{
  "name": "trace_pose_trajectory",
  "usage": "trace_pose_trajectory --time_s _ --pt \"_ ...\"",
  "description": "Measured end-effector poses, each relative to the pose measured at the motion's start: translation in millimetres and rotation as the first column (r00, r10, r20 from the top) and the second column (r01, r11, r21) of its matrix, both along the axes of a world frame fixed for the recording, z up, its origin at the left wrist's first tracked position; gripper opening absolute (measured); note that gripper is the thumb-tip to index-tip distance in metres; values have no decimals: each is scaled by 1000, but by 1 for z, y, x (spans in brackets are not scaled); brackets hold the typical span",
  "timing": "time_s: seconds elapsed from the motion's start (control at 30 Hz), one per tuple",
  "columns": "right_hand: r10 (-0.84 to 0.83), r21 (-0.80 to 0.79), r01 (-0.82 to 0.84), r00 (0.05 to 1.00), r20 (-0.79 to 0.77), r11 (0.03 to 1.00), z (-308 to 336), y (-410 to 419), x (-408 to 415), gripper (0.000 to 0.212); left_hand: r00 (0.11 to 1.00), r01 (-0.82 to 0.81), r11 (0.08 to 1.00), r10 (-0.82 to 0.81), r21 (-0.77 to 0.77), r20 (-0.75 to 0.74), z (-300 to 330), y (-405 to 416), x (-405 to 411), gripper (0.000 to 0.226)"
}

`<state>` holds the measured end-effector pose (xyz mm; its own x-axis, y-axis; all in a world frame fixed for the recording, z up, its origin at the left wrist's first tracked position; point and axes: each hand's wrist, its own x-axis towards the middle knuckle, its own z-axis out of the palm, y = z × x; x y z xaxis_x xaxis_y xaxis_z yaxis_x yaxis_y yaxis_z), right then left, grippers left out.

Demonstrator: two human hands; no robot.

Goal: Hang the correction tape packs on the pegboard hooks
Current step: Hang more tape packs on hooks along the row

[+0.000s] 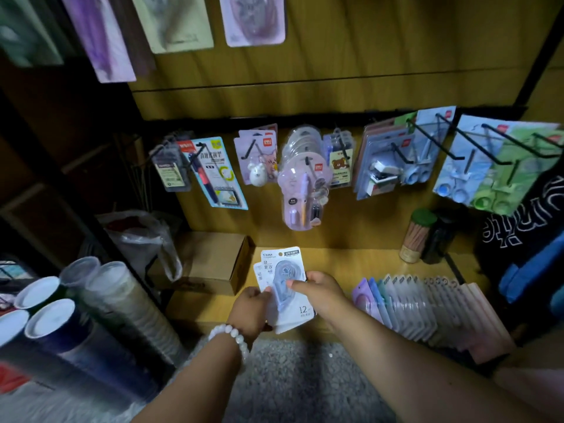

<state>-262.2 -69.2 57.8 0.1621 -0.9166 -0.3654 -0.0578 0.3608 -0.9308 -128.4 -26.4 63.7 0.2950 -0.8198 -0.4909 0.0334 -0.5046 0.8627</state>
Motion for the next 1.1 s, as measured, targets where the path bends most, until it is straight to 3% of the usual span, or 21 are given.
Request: trace_pose_trajectory --time_s 0.17,0.3,0.43,0.5,0.67,0.83,0.97,1.1 --pt "22 -87 -18 999 45 996 24 10 12 10 969 -75 996 63 -39 -237 25 17 9 29" --pt "-34 -161 38 999 25 986 48 18 16 17 888 -91 987 21 -131 -459 42 24 13 26" --pt "9 -189 6 997 79 982 75 27 10 10 827 -117 970 -23 -211 -562 59 24 12 37" --pt "31 -208 -7 994 109 978 88 31 5 8 832 -108 961 -52 -254 -552 68 23 10 36" --pt "-7 -281 40 993 120 959 123 29 -12 3 933 -120 941 -2 -315 -360 89 13 9 32" --pt "-15 -431 66 992 122 900 181 10 -30 6 970 -150 911 60 -384 -237 114 2 11 46" --pt "-71 -571 165 980 184 804 246 -11 -40 9 971 -136 890 32 -435 -238 135 -1 6 24" --pt "-69 -682 205 973 221 702 308 -21 -45 5 974 -96 874 -16 -475 -227 151 0 0 17"
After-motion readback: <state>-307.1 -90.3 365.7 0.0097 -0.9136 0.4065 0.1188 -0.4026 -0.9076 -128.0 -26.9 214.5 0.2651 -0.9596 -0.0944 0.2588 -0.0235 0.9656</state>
